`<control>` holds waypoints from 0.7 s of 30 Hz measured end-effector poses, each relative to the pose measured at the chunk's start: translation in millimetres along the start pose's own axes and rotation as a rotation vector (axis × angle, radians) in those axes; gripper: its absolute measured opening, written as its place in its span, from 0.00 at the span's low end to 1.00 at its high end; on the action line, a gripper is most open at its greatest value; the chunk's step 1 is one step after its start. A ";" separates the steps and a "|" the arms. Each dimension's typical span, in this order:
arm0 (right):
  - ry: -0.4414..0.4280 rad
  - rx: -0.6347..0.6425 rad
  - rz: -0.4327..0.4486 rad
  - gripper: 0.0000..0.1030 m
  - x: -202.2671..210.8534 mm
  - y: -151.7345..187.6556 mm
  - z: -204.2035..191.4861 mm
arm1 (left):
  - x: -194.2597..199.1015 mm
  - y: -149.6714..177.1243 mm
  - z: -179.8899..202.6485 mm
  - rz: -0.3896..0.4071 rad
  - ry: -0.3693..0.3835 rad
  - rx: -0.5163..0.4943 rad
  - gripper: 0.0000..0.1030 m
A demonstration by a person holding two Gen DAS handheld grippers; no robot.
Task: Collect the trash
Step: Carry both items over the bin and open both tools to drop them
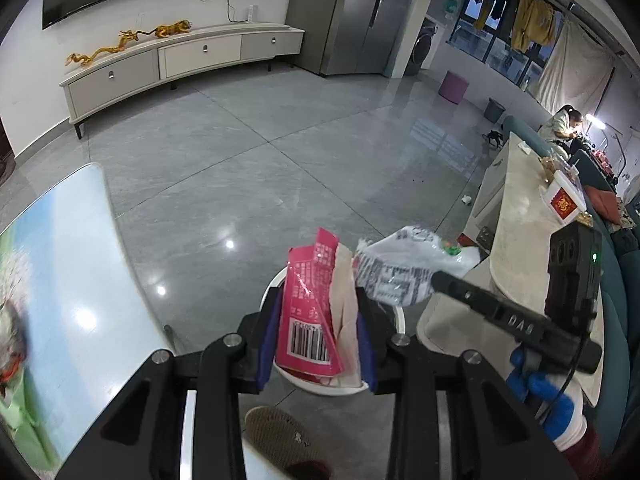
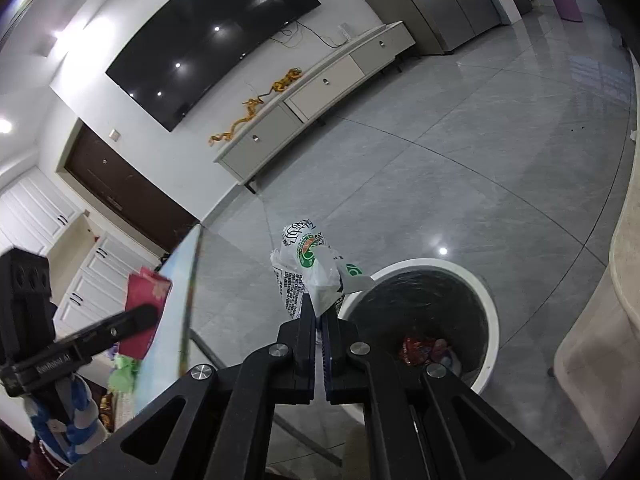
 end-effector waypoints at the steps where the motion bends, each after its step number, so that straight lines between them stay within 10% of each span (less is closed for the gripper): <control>1: 0.006 -0.001 -0.003 0.03 -2.8 -0.4 3.0 | -5.8 -2.5 3.3 -0.003 -0.002 -0.002 0.32; 11: 0.081 -0.012 -0.053 0.06 -34.0 0.2 25.4 | -50.2 -14.3 9.0 -0.052 0.011 0.043 0.34; 18: 0.128 -0.040 -0.109 0.09 -48.9 14.3 48.4 | -61.6 -18.9 11.8 -0.068 0.049 0.083 0.60; 21: 0.134 -0.059 -0.103 0.41 -44.7 18.3 54.0 | -60.3 -16.8 13.3 -0.071 0.050 0.075 0.61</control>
Point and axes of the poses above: each gripper's, at about its wrist camera, not at the fingertips, and x roughly against the way its jaws point, z to its right, y to its underside, the point moved 8 cm from there along -x, roughly the way its jaws point, and after that the axes turned 2 degrees about x, right-handed, at the moved point
